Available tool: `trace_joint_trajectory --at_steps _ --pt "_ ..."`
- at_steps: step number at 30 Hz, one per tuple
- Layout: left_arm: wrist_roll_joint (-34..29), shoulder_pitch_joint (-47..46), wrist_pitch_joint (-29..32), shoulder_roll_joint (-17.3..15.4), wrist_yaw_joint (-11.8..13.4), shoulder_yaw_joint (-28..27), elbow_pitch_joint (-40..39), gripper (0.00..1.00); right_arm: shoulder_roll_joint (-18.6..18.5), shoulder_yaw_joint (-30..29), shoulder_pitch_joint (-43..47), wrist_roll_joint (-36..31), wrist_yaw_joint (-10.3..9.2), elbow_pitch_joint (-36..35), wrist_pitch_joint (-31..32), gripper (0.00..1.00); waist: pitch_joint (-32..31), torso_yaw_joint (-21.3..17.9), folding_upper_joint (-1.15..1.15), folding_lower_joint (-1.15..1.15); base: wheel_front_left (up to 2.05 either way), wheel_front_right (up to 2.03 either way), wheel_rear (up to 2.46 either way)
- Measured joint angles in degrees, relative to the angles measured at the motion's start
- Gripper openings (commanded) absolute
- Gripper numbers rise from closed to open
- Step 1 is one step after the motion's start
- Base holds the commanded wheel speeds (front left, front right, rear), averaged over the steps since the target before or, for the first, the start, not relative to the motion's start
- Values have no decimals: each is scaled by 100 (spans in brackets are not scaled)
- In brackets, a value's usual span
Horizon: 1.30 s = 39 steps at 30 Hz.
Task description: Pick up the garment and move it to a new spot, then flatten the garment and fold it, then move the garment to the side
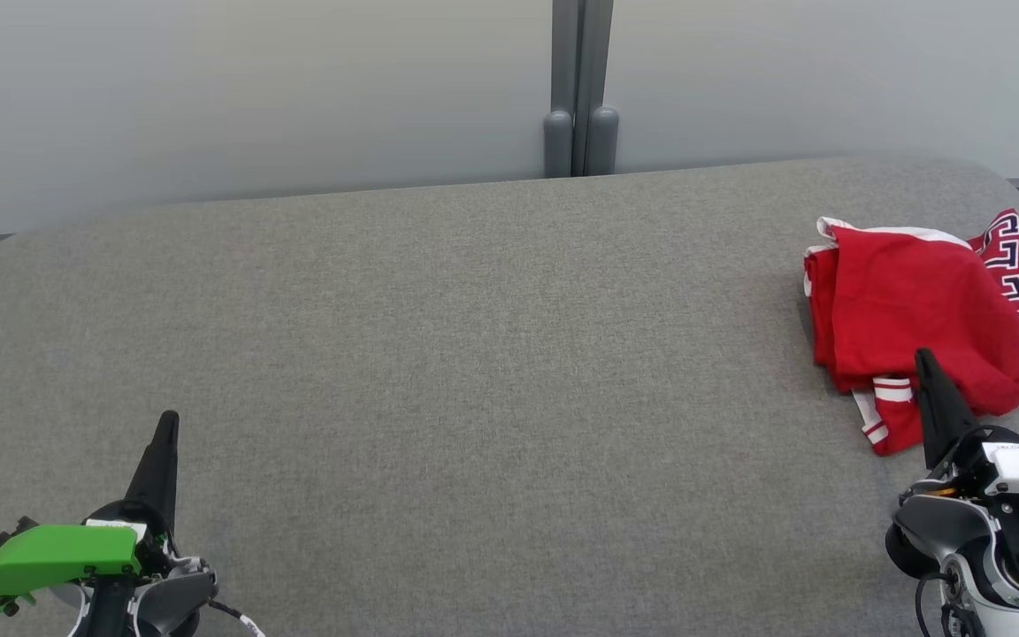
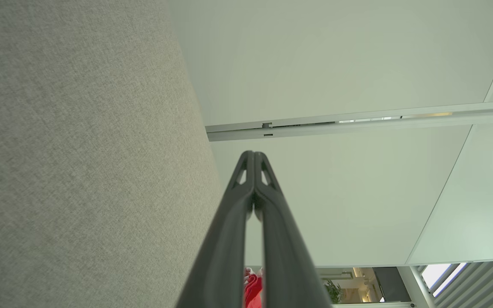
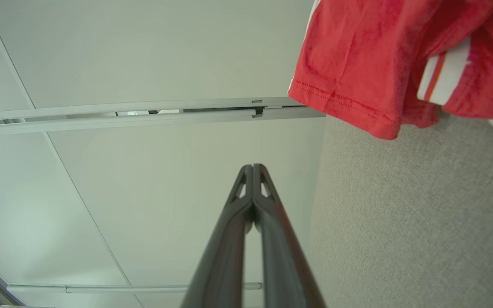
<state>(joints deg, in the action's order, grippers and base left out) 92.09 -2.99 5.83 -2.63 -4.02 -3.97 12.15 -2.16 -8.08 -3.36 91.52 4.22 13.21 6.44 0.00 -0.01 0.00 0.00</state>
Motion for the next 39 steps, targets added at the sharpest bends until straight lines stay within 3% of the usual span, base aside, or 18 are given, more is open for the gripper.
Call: trace_joint_trajectory --at_steps 39 --pt "0 -1 1 2 -1 -3 3 0 0 2 1 7 -2 -19 -1 0 0 1 0 0 0 0 0"
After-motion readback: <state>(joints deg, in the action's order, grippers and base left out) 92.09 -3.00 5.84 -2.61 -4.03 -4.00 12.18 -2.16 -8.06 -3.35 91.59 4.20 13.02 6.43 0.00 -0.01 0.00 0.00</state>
